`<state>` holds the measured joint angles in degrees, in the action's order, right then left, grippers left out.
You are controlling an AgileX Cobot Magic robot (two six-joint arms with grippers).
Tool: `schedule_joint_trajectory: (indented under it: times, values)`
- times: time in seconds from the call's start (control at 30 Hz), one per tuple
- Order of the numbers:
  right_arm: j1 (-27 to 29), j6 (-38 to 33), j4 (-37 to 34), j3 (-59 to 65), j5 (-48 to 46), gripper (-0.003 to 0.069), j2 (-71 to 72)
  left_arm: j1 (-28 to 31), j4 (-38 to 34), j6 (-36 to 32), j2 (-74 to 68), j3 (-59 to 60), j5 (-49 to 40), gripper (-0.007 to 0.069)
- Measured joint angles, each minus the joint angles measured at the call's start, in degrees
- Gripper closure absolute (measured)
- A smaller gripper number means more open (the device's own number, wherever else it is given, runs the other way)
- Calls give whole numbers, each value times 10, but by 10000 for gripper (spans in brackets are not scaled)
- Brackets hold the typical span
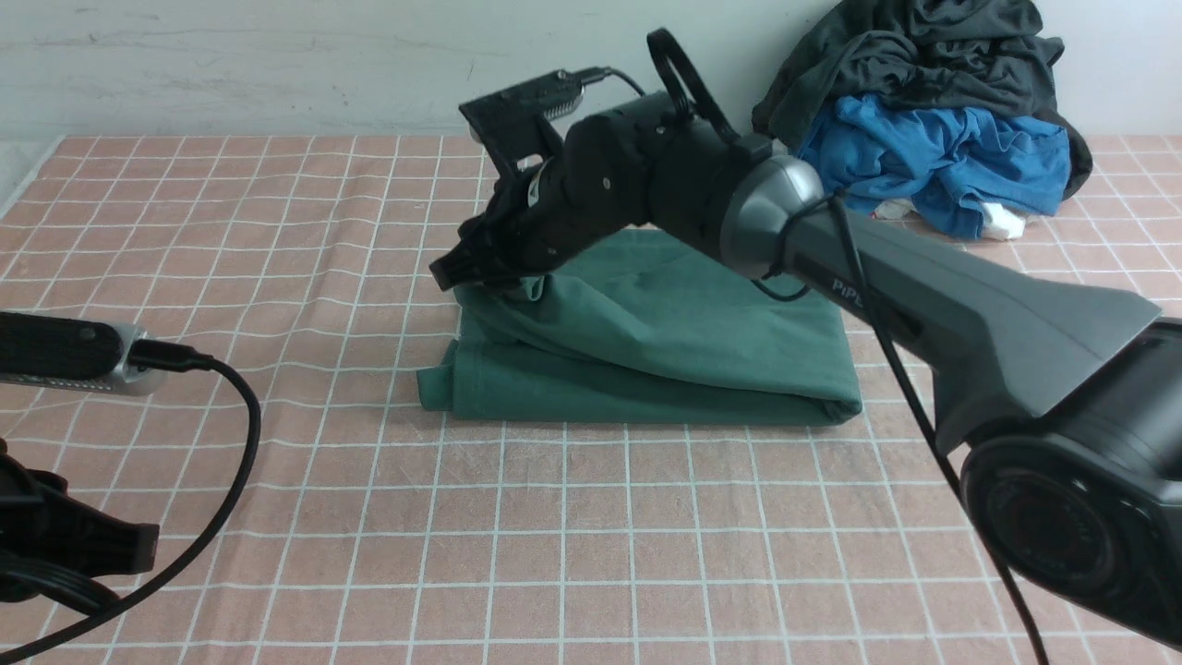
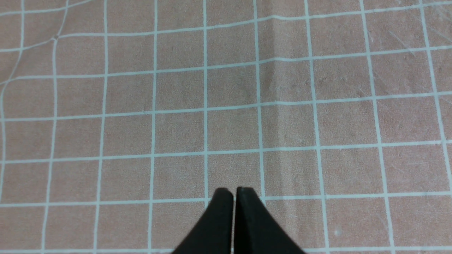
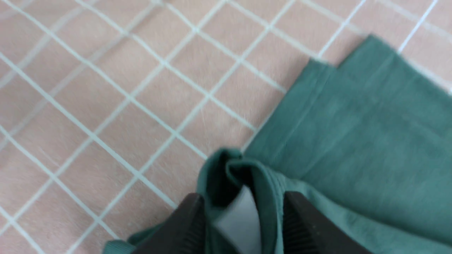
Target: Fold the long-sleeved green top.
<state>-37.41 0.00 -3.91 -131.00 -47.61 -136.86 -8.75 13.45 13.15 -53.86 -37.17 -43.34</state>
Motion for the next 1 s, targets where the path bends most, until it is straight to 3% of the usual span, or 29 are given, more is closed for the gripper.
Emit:
schedule_joint_trajectory:
  times: [0.1, 0.23, 0.43, 0.53, 0.67, 0.87, 1.0]
  values:
    - [0, 0, 20, -50, -61, 297, 9, 0, -3, 0, 0, 0, 0, 627]
    - [0, 0, 58, -70, -109, 303, 14, 0, -4, 0, 0, 0, 0, 627]
    - [9, 31, 97, -55, -146, 453, -11, 0, -21, 0, 0, 0, 1, 627]
    - [10, 45, 57, -53, -156, 541, -43, 0, -28, 0, 0, 0, 5, 627]
    - [-7, 3, -43, -47, -114, 636, -82, 0, -34, 0, 0, 0, 11, 627]
    - [-27, -25, -113, -87, -39, 671, -85, 0, -34, 0, 0, 0, 11, 627]
    - [-25, -28, -79, -153, -74, 671, -77, 0, -34, 0, 1, 0, 10, 627]
